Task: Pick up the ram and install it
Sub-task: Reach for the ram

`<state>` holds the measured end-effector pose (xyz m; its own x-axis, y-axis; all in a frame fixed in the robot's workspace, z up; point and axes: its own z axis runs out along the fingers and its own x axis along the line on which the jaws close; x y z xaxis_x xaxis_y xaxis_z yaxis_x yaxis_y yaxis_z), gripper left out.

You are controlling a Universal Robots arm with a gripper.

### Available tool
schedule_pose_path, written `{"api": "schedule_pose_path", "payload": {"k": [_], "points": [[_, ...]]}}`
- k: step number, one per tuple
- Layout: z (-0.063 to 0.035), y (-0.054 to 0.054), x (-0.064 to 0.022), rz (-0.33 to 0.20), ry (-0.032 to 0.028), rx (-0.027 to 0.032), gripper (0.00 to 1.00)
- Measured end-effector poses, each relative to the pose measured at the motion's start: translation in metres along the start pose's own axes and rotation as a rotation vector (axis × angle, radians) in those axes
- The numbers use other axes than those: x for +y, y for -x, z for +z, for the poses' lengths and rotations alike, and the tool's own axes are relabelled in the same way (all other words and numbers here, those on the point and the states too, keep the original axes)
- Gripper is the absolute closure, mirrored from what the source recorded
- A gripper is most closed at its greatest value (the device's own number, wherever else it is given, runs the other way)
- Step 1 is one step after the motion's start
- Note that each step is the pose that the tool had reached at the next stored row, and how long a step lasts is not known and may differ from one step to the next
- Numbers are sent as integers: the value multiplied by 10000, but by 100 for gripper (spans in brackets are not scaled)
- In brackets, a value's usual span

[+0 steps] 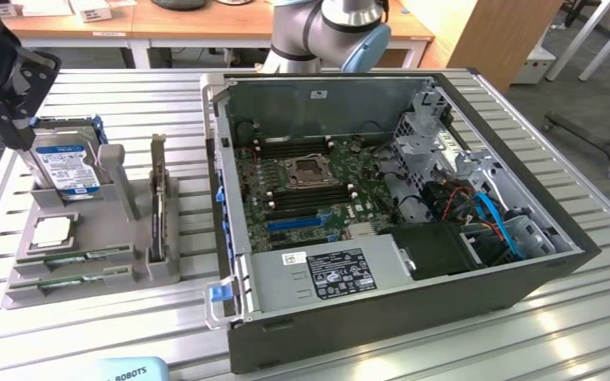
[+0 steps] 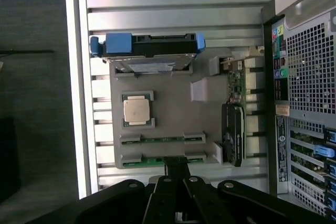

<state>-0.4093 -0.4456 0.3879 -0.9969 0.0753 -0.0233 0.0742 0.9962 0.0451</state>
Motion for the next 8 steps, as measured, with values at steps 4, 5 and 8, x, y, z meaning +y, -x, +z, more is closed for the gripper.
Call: {"api": "schedule_pose_path", "payload": {"k": [4,5,8], "points": [[-3,6,-74,0,0,0,90],[-5,7,-93,0,-1,1,90],[-7,11,-150,0,0,0,90]]}}
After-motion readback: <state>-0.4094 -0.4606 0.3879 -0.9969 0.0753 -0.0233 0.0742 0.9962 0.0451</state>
